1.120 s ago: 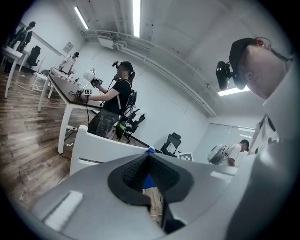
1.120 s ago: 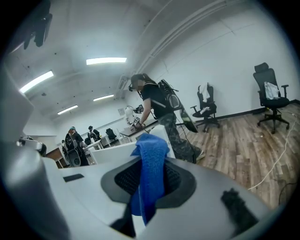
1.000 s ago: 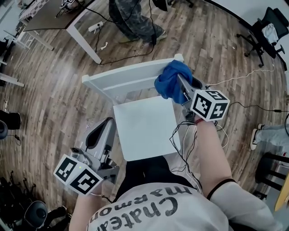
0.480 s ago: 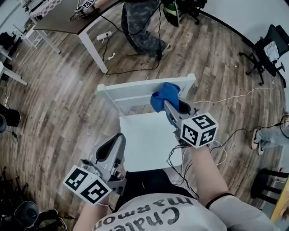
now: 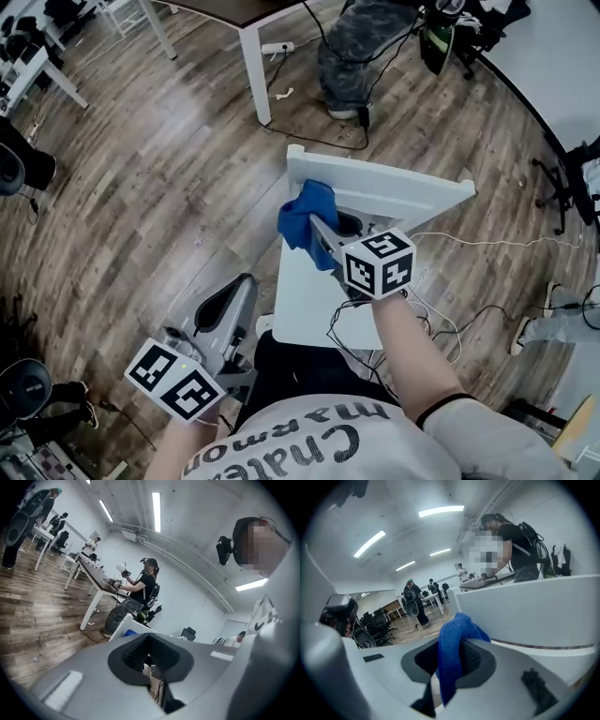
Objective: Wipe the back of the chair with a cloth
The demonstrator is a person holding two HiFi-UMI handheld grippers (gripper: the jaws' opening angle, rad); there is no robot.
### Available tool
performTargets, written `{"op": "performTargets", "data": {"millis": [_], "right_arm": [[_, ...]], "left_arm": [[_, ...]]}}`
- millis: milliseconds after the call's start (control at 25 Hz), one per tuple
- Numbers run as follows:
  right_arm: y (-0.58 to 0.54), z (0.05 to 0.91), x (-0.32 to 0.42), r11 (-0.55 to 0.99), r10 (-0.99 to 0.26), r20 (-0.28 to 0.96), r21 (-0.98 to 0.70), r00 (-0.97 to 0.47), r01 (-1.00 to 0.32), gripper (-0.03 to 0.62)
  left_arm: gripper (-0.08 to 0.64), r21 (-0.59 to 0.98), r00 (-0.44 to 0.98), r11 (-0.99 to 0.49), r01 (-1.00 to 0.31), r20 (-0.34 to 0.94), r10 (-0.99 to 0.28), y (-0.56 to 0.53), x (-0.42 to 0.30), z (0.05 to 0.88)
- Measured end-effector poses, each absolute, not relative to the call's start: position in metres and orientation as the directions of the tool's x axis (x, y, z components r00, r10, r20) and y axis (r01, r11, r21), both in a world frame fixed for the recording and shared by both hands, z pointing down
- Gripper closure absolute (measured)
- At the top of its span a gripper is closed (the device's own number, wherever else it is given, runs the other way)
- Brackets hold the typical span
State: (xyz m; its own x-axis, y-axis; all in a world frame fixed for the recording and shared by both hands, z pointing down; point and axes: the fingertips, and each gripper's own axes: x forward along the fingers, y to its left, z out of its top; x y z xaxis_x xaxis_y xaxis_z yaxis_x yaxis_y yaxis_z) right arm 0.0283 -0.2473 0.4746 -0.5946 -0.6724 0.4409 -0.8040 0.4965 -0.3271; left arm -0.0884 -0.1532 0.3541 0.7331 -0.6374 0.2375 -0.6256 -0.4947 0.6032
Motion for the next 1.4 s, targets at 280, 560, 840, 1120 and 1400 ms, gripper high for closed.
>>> {"op": "performTargets", "data": {"millis": [280,560,840,1120,1400], "right_arm": [[-0.282,0.482,0.023,0.372,-0.721,0.423,-0.432,-0.549,-0.822,0.511],[-0.281,0.484,0.056,0.292,-0.769,0.399,-0.475,-0.499,-0.83,0.511],[-0.263,0.489,0.127,0.156,-0.838,0.397,-0.482,-0.373,-0.862,0.511],[-0.24,0.487,0.205,0.03,-0.885,0.397,-0.474,-0.244,-0.88,0.511],[-0.218,0.487,0.266,-0.071,-0.911,0.391,-0.466,-0.134,-0.882,0.511]], "left_arm": [[0.552,0.602,0.68,-0.438,-0.667,0.251,-0.689,-0.157,-0.131,0.354],[0.552,0.61,0.739,-0.484,-0.628,0.271,-0.617,-0.154,-0.104,0.362],[0.552,0.614,0.805,-0.546,-0.57,0.285,-0.52,-0.154,-0.06,0.368],[0.552,0.614,0.849,-0.595,-0.519,0.29,-0.441,-0.149,-0.013,0.369],[0.552,0.613,0.871,-0.621,-0.488,0.299,-0.389,-0.142,0.019,0.372]]}}
